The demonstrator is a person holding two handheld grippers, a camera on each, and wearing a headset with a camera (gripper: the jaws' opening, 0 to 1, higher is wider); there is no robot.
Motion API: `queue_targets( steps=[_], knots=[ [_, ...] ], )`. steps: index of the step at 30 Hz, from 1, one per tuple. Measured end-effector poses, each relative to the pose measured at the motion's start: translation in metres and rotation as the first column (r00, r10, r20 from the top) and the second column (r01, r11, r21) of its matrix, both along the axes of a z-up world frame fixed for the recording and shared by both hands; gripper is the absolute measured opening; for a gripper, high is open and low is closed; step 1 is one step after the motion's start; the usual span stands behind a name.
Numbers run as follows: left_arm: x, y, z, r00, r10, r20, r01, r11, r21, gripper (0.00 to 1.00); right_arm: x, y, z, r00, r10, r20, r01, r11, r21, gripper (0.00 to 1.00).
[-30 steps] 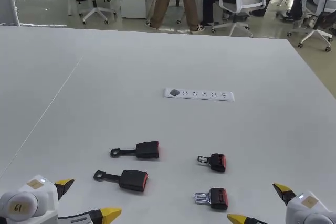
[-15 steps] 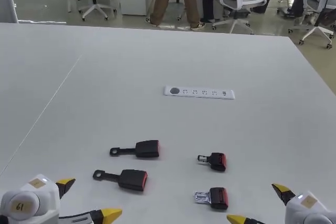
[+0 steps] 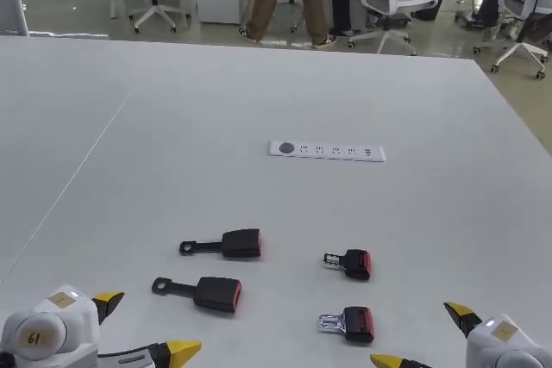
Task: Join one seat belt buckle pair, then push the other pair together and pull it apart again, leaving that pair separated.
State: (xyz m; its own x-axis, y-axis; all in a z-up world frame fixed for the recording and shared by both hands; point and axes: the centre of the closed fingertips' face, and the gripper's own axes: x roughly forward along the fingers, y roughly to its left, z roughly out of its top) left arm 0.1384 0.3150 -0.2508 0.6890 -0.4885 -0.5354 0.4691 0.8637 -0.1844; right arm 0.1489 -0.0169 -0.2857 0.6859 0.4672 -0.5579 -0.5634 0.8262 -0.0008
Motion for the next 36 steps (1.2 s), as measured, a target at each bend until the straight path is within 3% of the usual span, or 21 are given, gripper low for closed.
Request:
queue_targets(
  steps=[18,36],
  knots=[
    [-0.001,0.002,-0.002,1.000,-0.007,0.004,0.007,1.000,0.005,0.97,-0.003,0.004,-0.003,1.000,0.016,-0.013,-0.016,1.000,0.004,0.92],
    [0.005,0.004,-0.002,0.999,-0.030,0.018,0.030,0.999,0.026,0.95,0.001,0.015,-0.008,0.996,0.081,-0.043,-0.082,0.997,-0.004,0.91]
  ],
)
